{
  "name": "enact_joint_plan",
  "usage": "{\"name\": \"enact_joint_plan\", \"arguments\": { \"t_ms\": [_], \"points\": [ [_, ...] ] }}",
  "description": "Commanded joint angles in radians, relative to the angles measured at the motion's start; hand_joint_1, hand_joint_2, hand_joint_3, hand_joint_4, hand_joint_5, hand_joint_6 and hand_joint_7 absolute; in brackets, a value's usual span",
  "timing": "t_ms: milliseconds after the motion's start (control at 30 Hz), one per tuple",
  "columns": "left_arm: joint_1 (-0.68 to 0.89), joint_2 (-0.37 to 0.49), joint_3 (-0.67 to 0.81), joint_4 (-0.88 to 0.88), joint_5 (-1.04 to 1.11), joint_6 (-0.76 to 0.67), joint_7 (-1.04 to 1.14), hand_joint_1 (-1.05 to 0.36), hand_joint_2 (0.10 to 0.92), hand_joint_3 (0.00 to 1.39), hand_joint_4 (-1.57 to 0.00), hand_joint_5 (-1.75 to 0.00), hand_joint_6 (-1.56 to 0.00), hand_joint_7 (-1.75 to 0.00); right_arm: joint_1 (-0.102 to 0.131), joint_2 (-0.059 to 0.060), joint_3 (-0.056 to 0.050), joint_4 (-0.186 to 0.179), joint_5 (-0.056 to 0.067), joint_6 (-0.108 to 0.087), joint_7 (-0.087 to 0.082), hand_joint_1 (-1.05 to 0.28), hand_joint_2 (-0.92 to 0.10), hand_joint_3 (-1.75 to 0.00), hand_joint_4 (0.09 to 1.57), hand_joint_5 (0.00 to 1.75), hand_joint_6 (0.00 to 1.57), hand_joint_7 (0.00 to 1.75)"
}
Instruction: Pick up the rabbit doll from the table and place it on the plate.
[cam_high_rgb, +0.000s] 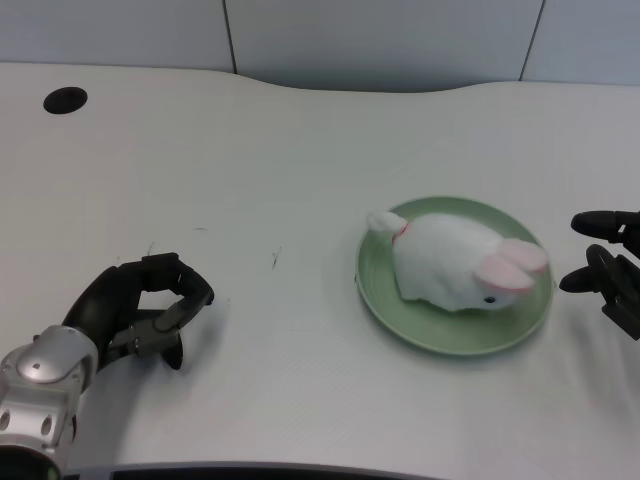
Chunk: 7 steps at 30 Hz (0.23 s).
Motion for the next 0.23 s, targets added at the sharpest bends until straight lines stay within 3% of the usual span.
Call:
{"name": "enact_joint_plan", "arguments": {
  "t_ms": [33, 100, 233],
  "points": [
    [0.006, 0.008, -0.006, 0.025, 0.007, 0.012, -0.011, -0.53, 0.921, 0.51, -0.86, -1.75, -0.60, -1.75, -0.002, -0.021, -0.012, 0.005, 0.000, -0.006, -0.012, -0.30, -0.92, -0.50, 0.34, 1.48, 0.34, 1.05],
    [0.006, 0.008, -0.008, 0.024, 0.007, 0.008, -0.011, -0.53, 0.921, 0.51, -0.87, -1.75, -0.60, -1.75, -0.001, -0.023, -0.008, -0.007, -0.007, 0.010, -0.024, -0.30, -0.92, -0.49, 0.33, 1.46, 0.34, 1.04],
    [0.012, 0.008, -0.012, 0.019, 0.016, -0.013, -0.003, -0.51, 0.921, 0.51, -0.84, -1.75, -0.59, -1.75, -0.006, -0.029, -0.011, 0.011, 0.002, -0.002, -0.004, -0.30, -0.92, -0.48, 0.31, 1.44, 0.33, 1.03]
  ]
}}
